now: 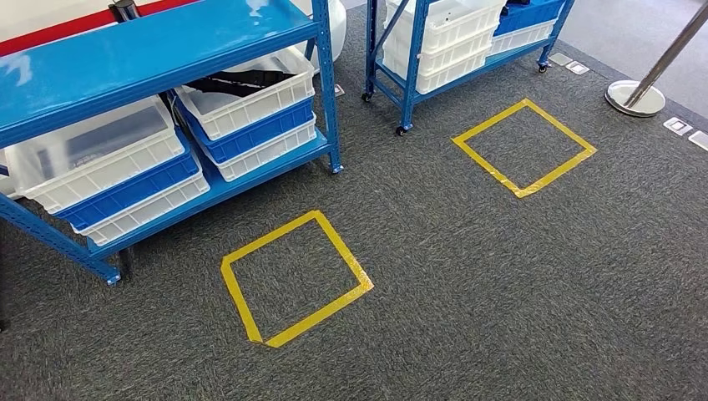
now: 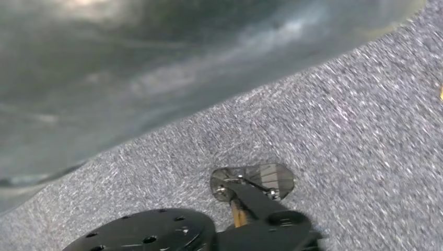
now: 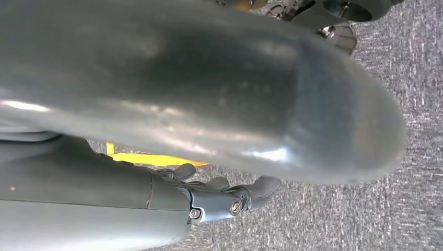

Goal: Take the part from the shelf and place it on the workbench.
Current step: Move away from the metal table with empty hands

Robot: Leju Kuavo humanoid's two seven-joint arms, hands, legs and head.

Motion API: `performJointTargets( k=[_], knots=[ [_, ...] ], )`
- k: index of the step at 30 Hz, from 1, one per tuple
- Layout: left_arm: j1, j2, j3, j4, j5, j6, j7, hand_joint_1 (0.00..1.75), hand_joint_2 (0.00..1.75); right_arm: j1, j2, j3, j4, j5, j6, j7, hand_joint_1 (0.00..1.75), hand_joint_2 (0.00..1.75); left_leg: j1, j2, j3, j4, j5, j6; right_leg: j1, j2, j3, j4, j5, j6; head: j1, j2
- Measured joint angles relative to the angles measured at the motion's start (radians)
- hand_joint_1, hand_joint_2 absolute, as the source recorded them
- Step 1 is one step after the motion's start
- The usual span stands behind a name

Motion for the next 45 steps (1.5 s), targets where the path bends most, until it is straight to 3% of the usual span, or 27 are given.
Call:
performJointTargets(
  k=[1,2,3,5,6,8,11,13,15,17,18,20,22,24,27,28,30,31,32,33,34,35,37,38,42,43,45],
  knots=[
    [0.001,0.0,0.0,0.0,0.0,-0.001,0.003,0.0,0.0,0.0,0.0,0.0,0.0,0.0,0.0,0.0,0.0,0.0,0.001,0.0,-0.028,0.045,-0.009,-0.002,0.001,0.0,0.004,0.0,-0.003,-0.003,0.0,0.0],
    [0.001,0.0,0.0,0.0,-0.001,-0.003,0.006,0.0,0.0,0.001,0.0,0.0,0.0,0.0,0.0,0.0,0.0,0.0,0.001,0.001,-0.039,0.055,0.003,-0.002,0.001,0.001,0.01,0.0,-0.007,-0.005,0.0,0.0],
    [0.002,0.001,0.0,0.0,-0.001,-0.004,0.008,0.0,0.0,0.001,0.0,0.0,0.0,0.0,0.0,0.0,0.0,0.0,0.002,0.002,-0.031,0.024,0.035,-0.002,0.0,0.002,0.017,0.0,-0.011,-0.004,0.0,0.0],
    [0.002,0.001,0.0,0.0,-0.002,-0.005,0.012,0.0,0.0,0.003,0.001,0.0,0.0,0.0,0.0,0.0,0.0,0.0,0.004,0.005,0.023,-0.104,0.112,0.001,0.001,0.004,0.031,0.001,-0.023,0.003,-0.001,0.0],
    [0.001,0.002,0.0,0.001,-0.003,-0.006,0.014,0.0,0.0,0.003,0.002,0.0,0.0,0.0,0.0,0.0,0.0,0.0,0.003,0.006,0.049,-0.161,0.132,0.003,0.003,0.004,0.033,0.002,-0.029,0.008,-0.003,0.0],
    [0.0,0.001,0.0,0.001,-0.006,-0.007,0.017,0.0,0.0,0.002,0.002,0.0,0.0,-0.001,0.0,0.0,0.0,0.0,-0.002,0.005,0.068,-0.207,0.133,0.01,0.009,0.003,0.03,0.0,-0.035,0.019,-0.004,0.0],
    [0.001,0.002,0.0,0.001,-0.007,-0.007,0.019,0.0,0.0,0.002,0.002,0.0,0.0,-0.001,0.0,0.0,0.0,0.0,-0.003,0.001,0.073,-0.219,0.131,0.028,0.007,0.001,0.031,0.003,-0.044,0.032,-0.003,0.0],
    [0.002,0.002,0.0,0.001,-0.007,-0.006,0.02,0.0,0.0,0.001,0.002,0.0,0.0,-0.001,0.0,0.0,0.0,0.0,0.001,0.0,0.081,-0.227,0.132,0.04,0.007,0.001,-0.003,0.073,-0.075,0.032,0.0,0.0],
    [0.0,0.001,0.0,0.001,-0.007,-0.007,0.021,0.0,0.0,0.001,0.003,0.0,0.0,-0.001,0.001,0.0,0.0,0.0,-0.001,0.0,0.083,-0.227,0.127,0.049,0.007,0.002,-0.085,0.211,-0.12,0.026,0.003,0.0],
    [0.0,0.001,-0.001,0.001,-0.008,-0.007,0.025,0.0,0.0,0.003,0.003,0.0,0.0,-0.001,0.002,0.001,0.0,0.0,-0.002,-0.002,0.089,-0.227,0.121,0.052,0.007,0.002,-0.149,0.291,-0.126,0.032,0.004,0.0],
    [0.0,0.001,0.0,0.001,-0.008,-0.007,0.027,0.0,0.0,0.004,0.003,0.0,0.0,-0.001,0.002,0.002,0.0,0.0,-0.002,-0.004,0.093,-0.227,0.118,0.052,0.006,0.002,-0.151,0.272,-0.105,0.04,0.005,0.0],
    [0.001,0.0,0.0,0.001,-0.008,-0.007,0.031,0.0,0.0,0.004,0.002,-0.001,0.0,-0.001,0.003,0.003,0.0,0.0,-0.001,-0.008,0.104,-0.227,0.11,0.048,0.006,0.001,-0.107,0.142,-0.035,0.055,0.006,0.0],
    [0.0,0.0,0.0,0.001,-0.008,-0.006,0.032,0.0,0.0,0.002,0.002,-0.001,0.0,-0.001,0.003,0.003,0.0,0.0,-0.008,-0.011,0.112,-0.226,0.098,0.038,0.009,0.002,-0.06,0.035,0.012,0.049,0.007,0.0],
    [0.0,0.0,-0.001,0.001,-0.008,-0.006,0.032,0.0,0.0,0.001,0.002,-0.002,0.0,-0.001,0.003,0.003,0.0,0.0,-0.012,-0.012,0.117,-0.227,0.089,0.028,0.013,0.004,-0.046,0.013,0.022,0.031,0.007,0.0],
    [0.0,0.001,0.0,0.0,-0.008,-0.006,0.032,0.0,0.0,0.002,0.003,-0.002,0.0,-0.001,0.003,0.003,0.0,0.0,-0.008,-0.007,0.114,-0.202,0.069,0.013,0.005,0.003,-0.036,0.008,0.023,0.009,0.006,0.0],
    [0.0,0.002,0.0,0.0,-0.008,-0.006,0.033,0.0,0.0,0.002,0.004,-0.003,0.0,-0.001,0.003,0.003,0.0,0.0,-0.006,-0.004,0.096,-0.159,0.046,0.009,0.001,0.003,-0.031,0.006,0.02,0.003,0.004,0.0],
    [0.001,0.002,-0.001,0.0,-0.009,-0.007,0.033,0.0,0.0,0.002,0.004,-0.003,0.0,-0.001,0.004,0.003,0.0,0.0,-0.004,0.0,0.03,-0.03,-0.012,0.001,0.002,0.002,-0.021,0.006,0.013,-0.009,0.002,0.0],
    [0.001,0.002,-0.001,0.0,-0.01,-0.008,0.034,0.0,0.0,0.003,0.005,-0.004,0.0,-0.001,0.004,0.003,0.0,0.0,-0.003,0.0,-0.005,0.028,-0.03,-0.001,0.002,0.002,-0.017,0.006,0.009,-0.011,0.003,0.0],
    [0.002,0.002,-0.001,0.0,-0.011,-0.01,0.035,0.0,0.0,0.003,0.005,-0.004,0.0,-0.001,0.005,0.003,0.0,0.0,-0.001,0.0,-0.027,0.057,-0.028,-0.003,0.003,0.003,-0.012,0.006,0.005,-0.013,0.003,0.0],
    [0.003,0.002,-0.001,0.0,-0.012,-0.011,0.037,0.0,0.0,0.004,0.005,-0.005,0.0,-0.001,0.005,0.003,0.0,0.0,0.001,0.001,-0.032,0.05,-0.006,-0.003,0.003,0.004,-0.006,0.007,0.001,-0.012,0.002,0.0],
    [0.003,0.002,-0.001,0.0,-0.014,-0.011,0.038,0.0,0.0,0.005,0.005,-0.005,0.0,-0.001,0.005,0.003,0.0,0.0,0.002,0.002,-0.018,0.006,0.032,-0.003,0.002,0.006,0.002,0.007,-0.005,-0.01,0.002,0.0],
    [0.003,0.002,-0.001,0.0,-0.016,-0.011,0.039,0.0,0.0,0.005,0.005,-0.005,0.0,-0.001,0.005,0.003,0.0,0.0,0.004,0.004,0.008,-0.061,0.078,-0.001,0.002,0.008,0.011,0.007,-0.011,-0.007,0.002,0.0],
    [0.003,0.002,-0.001,0.001,-0.019,-0.011,0.041,0.0,0.0,0.005,0.007,-0.006,0.0,0.0,0.005,0.003,0.0,0.0,0.001,0.005,0.055,-0.173,0.127,0.006,0.007,0.01,0.018,0.007,-0.024,0.005,0.001,0.0],
    [0.003,0.002,-0.001,0.001,-0.02,-0.011,0.041,0.0,0.0,0.005,0.007,-0.006,0.001,0.0,0.006,0.003,0.0,0.0,-0.001,0.005,0.067,-0.2,0.131,0.01,0.01,0.01,0.019,0.006,-0.029,0.011,0.0,0.0],
    [0.004,0.002,-0.001,0.001,-0.02,-0.011,0.042,0.0,0.0,0.004,0.007,-0.007,0.001,0.0,0.005,0.003,0.0,0.0,-0.004,0.001,0.078,-0.218,0.125,0.035,0.008,0.008,0.02,0.016,-0.045,0.029,0.002,0.0],
    [0.003,0.002,-0.001,0.001,-0.02,-0.011,0.042,0.0,0.0,0.004,0.007,-0.008,0.0,0.0,0.005,0.003,0.0,0.0,-0.001,0.0,0.083,-0.222,0.125,0.041,0.008,0.007,0.004,0.05,-0.06,0.029,0.004,0.0],
    [0.002,0.002,-0.001,0.001,-0.02,-0.01,0.042,0.0,0.0,0.004,0.008,-0.008,0.0,0.0,0.005,0.003,0.0,0.0,0.0,0.001,0.089,-0.226,0.12,0.052,0.009,0.007,-0.072,0.177,-0.106,0.024,0.008,0.0]
  ],
)
